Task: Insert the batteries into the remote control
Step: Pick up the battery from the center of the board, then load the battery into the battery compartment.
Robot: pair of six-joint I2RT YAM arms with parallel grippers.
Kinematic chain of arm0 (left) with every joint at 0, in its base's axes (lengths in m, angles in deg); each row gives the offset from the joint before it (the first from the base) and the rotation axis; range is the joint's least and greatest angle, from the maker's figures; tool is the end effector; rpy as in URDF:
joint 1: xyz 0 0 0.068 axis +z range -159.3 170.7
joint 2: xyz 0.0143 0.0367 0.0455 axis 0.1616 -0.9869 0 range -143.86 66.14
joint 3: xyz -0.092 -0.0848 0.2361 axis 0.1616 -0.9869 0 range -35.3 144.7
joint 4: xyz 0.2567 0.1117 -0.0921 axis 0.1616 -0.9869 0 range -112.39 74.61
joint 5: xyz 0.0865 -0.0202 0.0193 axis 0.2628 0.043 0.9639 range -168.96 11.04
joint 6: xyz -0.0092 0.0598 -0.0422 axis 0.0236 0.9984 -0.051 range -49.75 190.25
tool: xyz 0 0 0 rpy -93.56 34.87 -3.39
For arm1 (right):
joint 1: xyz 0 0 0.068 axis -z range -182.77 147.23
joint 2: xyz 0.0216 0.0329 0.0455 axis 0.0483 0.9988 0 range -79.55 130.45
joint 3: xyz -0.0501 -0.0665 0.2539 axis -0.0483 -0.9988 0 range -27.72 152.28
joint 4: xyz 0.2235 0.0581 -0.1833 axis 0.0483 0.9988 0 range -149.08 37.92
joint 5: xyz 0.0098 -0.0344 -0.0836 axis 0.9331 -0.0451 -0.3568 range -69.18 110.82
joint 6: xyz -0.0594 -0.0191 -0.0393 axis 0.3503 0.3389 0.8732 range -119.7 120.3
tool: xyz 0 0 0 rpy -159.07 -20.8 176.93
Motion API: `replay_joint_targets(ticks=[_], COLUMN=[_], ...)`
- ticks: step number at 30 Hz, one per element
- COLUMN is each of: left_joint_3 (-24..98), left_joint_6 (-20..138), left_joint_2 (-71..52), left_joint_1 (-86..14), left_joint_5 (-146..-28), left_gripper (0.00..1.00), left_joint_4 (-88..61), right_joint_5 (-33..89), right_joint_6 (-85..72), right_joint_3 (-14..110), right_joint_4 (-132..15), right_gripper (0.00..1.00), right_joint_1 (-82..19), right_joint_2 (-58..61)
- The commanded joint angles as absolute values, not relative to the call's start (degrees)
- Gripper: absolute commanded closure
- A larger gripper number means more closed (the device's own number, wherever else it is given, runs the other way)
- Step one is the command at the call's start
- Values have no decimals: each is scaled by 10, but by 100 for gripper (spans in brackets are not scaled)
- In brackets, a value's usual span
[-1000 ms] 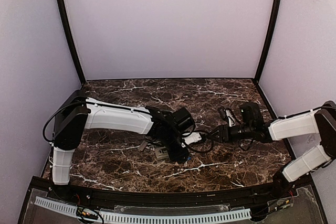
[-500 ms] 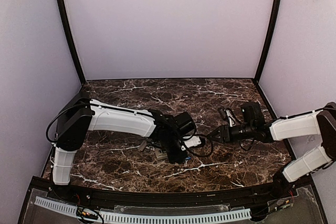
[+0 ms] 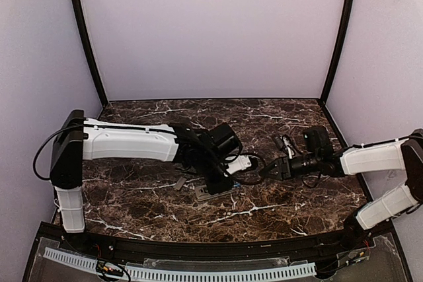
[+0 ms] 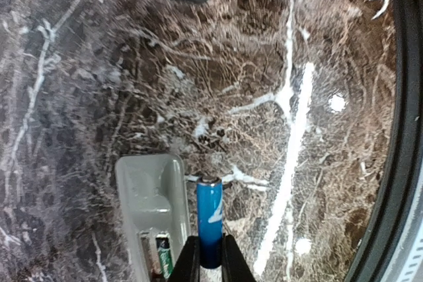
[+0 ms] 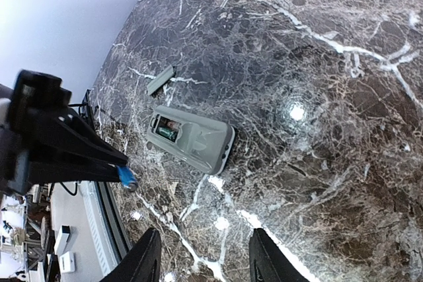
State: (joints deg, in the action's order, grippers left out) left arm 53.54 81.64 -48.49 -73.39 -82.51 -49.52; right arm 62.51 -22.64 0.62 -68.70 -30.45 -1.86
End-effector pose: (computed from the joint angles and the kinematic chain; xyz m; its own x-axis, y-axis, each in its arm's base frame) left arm 0.2036 -0.4280 0.1631 -0.1906 0.8436 -0.5020 0.9681 0.2464 0.0464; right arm 0.2337 0.1688 0.1154 -0.8330 -0.1084 -0.5426 -0.5160 0.5059 0.6912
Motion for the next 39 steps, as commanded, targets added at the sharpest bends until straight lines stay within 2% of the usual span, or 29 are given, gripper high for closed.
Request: replay_joint_targets(ticks=[1,7,12,27,30,35,39], left_joint_3=[525,518,508,562,525,394,391], left_joint_6=[817,837,838,879,903,972,1006], left_joint_2=[-401,-390,-372,-445,-418,-284,-265], left_joint_1=[-705,-671,-659,-658,-658,-658,-658], left_joint_5=[-826,-806,-833,-824,-867,-974,-997], left_gripper=[99,100,100,98,100,100,99], left_joint_4=[-556,-643,-643,-712,-655,-506,-516], right_joint_5=[646,651,658,660,653,649,652], right_joint_6=[-215,-213,-218,-220,-218,-215,-218], right_joint_3=[34,57,69,73,72,64,60], right_joint_4=[-689,-690,-701,-715,-713,-717,-728], right_gripper=[55,55,55,56,56,56,56], right_joint_1=[-302,-306,-314,-327,-327,-325,-325], right_joint_2=[-13,22,38,73,73,73,74])
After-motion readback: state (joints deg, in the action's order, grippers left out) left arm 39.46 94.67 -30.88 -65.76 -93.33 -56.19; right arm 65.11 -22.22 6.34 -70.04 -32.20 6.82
